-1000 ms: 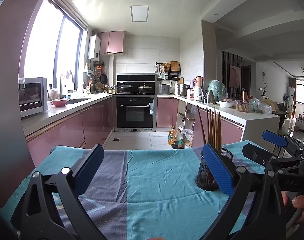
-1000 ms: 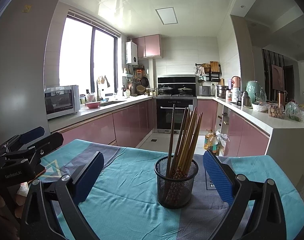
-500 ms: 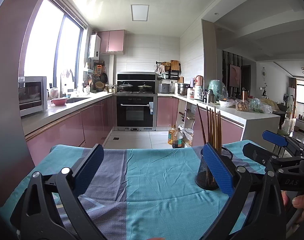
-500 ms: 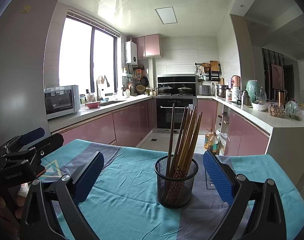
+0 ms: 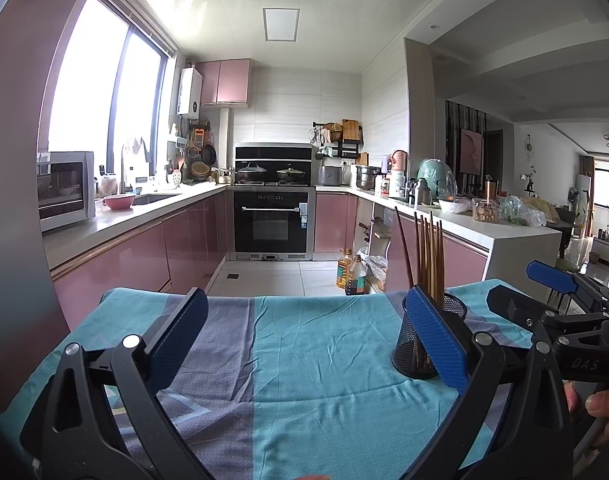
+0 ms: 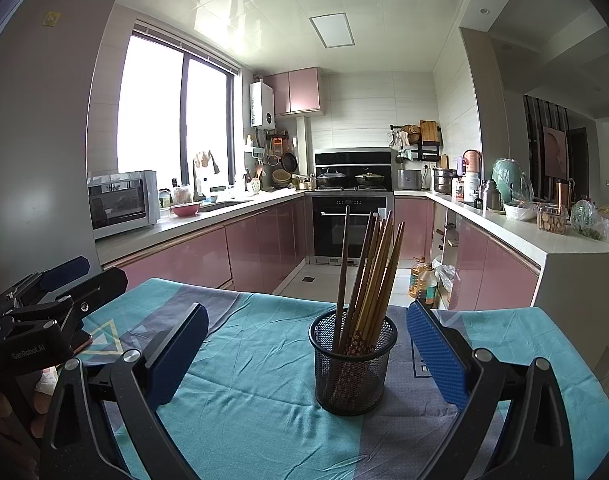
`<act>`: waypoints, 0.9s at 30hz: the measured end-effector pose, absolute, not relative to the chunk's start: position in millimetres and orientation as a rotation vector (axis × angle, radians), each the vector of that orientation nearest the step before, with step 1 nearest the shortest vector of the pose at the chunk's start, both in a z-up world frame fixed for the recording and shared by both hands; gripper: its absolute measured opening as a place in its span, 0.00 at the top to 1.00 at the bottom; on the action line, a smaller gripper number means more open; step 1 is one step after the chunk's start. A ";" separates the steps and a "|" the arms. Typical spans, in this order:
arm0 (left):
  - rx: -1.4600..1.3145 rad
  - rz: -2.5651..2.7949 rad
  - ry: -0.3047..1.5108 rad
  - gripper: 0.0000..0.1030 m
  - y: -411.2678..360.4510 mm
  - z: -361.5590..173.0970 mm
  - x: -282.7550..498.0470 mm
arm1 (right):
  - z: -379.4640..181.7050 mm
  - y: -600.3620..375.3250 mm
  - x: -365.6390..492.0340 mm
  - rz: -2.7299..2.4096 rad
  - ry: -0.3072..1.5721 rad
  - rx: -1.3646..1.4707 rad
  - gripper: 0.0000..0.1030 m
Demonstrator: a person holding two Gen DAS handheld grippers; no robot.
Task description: Organize utensils
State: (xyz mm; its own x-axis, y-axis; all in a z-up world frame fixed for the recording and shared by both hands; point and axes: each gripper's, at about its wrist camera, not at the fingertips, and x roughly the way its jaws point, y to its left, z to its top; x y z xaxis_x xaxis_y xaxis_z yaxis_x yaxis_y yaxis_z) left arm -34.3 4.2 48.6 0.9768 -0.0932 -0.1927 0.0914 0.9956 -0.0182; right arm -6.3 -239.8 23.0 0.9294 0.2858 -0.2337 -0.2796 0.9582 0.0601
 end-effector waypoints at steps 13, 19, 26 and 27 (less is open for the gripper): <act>-0.009 -0.093 0.199 0.05 3.9 45.4 -35.4 | 21.7 -239.4 -7.1 0.289 0.246 0.029 0.07; -0.009 -0.094 0.199 0.05 3.8 45.2 -35.2 | 21.9 -239.0 -7.2 0.291 0.246 0.030 0.07; -0.009 -0.093 0.200 0.05 3.9 45.4 -35.5 | 22.3 -239.0 -7.1 0.292 0.247 0.031 0.07; -0.009 -0.094 0.200 0.05 4.0 45.5 -35.5 | 22.2 -239.0 -7.1 0.292 0.247 0.032 0.07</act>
